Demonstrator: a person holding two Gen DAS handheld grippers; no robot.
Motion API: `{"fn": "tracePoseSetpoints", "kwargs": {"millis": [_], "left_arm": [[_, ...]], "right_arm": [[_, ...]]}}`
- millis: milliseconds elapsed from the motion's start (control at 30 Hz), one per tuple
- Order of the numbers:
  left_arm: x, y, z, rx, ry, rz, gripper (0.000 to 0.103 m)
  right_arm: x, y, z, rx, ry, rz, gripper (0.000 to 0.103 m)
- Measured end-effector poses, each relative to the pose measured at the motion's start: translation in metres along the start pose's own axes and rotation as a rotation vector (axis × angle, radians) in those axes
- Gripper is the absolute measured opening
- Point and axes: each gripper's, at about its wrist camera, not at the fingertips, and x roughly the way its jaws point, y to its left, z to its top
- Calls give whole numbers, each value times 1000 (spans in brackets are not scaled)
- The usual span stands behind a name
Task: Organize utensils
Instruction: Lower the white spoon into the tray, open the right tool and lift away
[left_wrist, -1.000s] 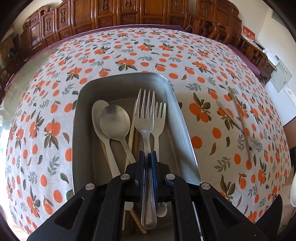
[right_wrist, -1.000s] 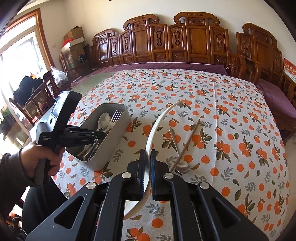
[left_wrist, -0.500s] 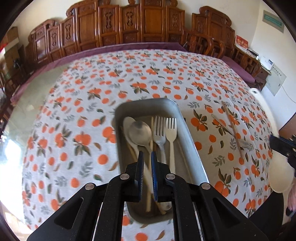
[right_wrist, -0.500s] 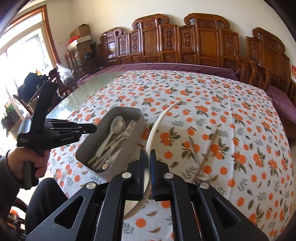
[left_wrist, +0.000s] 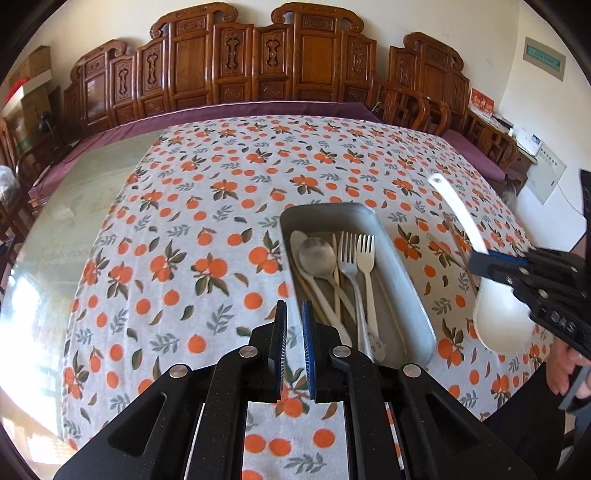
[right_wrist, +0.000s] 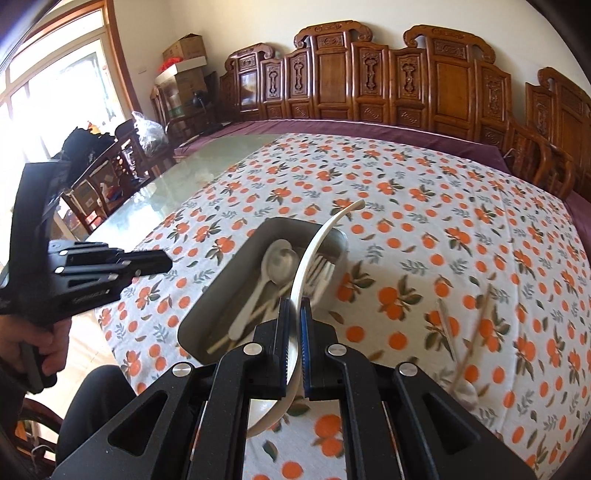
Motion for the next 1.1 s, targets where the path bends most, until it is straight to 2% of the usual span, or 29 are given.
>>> {"fn": "tracePoseSetpoints", "kwargs": {"millis": [500, 833, 1100], "left_arm": [[0, 38, -22, -71, -2, 20, 8], [-1, 42, -23, -74, -9, 30, 8], [1, 37, -24, -62, -5, 31, 8]], "right_arm": [[76, 30, 19, -32, 95, 24, 7], [106, 28, 17, 29, 144, 74, 7], [114, 42, 13, 2, 164, 93, 7]]}}
